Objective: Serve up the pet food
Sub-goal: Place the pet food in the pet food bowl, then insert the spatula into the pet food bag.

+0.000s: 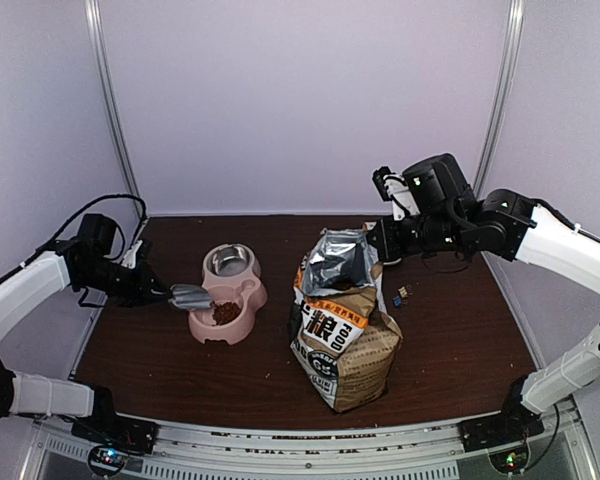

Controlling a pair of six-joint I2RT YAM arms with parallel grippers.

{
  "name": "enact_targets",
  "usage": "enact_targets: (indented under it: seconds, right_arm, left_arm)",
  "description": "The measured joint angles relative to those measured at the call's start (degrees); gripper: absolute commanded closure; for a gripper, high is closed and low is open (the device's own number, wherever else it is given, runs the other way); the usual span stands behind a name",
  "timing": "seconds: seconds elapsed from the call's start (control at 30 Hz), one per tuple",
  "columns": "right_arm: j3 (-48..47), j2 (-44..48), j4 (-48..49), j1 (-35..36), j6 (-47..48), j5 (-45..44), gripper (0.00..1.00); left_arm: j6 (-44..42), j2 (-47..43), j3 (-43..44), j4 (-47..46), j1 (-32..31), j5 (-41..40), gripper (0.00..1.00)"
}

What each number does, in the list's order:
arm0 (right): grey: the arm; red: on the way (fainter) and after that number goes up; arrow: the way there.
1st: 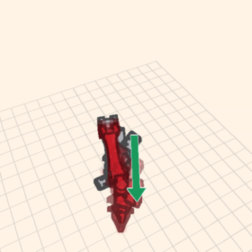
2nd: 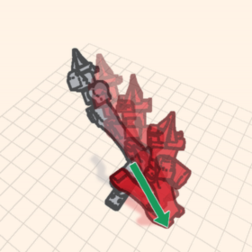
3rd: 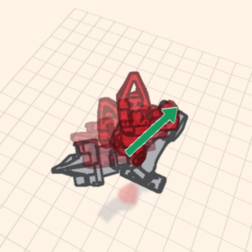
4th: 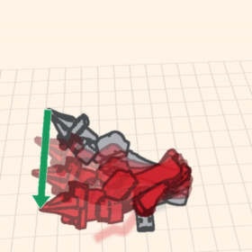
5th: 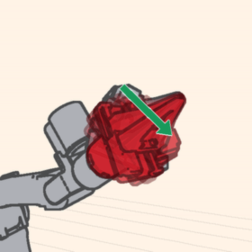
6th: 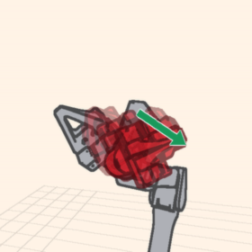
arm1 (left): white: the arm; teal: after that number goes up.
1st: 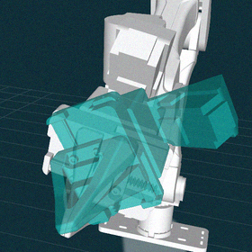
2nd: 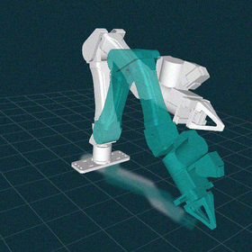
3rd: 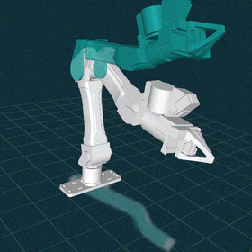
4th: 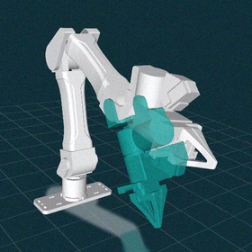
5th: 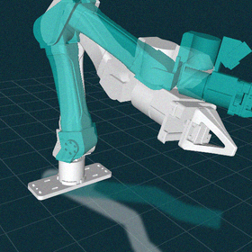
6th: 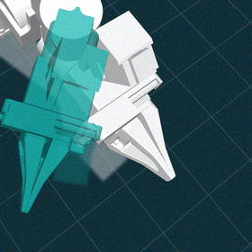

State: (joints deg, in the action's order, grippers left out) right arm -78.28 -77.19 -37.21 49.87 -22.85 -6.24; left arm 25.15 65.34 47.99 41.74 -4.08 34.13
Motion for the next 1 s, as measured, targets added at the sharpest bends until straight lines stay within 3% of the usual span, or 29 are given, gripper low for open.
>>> enact_targets:
  seconds: [0.43,0.7,1.0]
  right_arm:
    - [0.0,0.0,0.0,0.0,0.1,0.0,1.00]
    - [0.0,0.0,0.0,0.0,0.2,0.0,1.00]
    - [-0.1,0.0,-0.1,0.0,0.5,0.0,1.00]
  left_arm:
    - [-2.4,1.7,3.6,4.1,-4.6,-6.8,1.00]
    - [-2.8,1.8,5.3,5.3,-5.0,-7.4,1.00]
    - [-2.8,-1.4,13.2,6.6,-5.2,-6.9,1.00]
